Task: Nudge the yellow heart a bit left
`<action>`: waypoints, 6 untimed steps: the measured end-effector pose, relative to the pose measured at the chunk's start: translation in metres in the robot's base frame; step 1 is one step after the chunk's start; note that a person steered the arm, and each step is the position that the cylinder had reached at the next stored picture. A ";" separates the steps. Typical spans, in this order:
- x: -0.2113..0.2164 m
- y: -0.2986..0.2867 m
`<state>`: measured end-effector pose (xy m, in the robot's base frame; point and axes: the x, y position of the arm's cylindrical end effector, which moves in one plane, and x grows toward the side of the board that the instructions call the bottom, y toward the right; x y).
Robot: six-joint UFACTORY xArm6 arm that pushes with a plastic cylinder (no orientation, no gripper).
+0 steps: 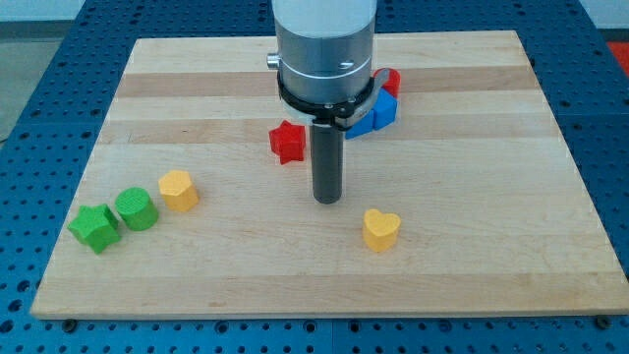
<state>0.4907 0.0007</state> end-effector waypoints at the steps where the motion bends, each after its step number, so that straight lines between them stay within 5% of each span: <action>1: -0.004 0.010; 6: -0.001 0.082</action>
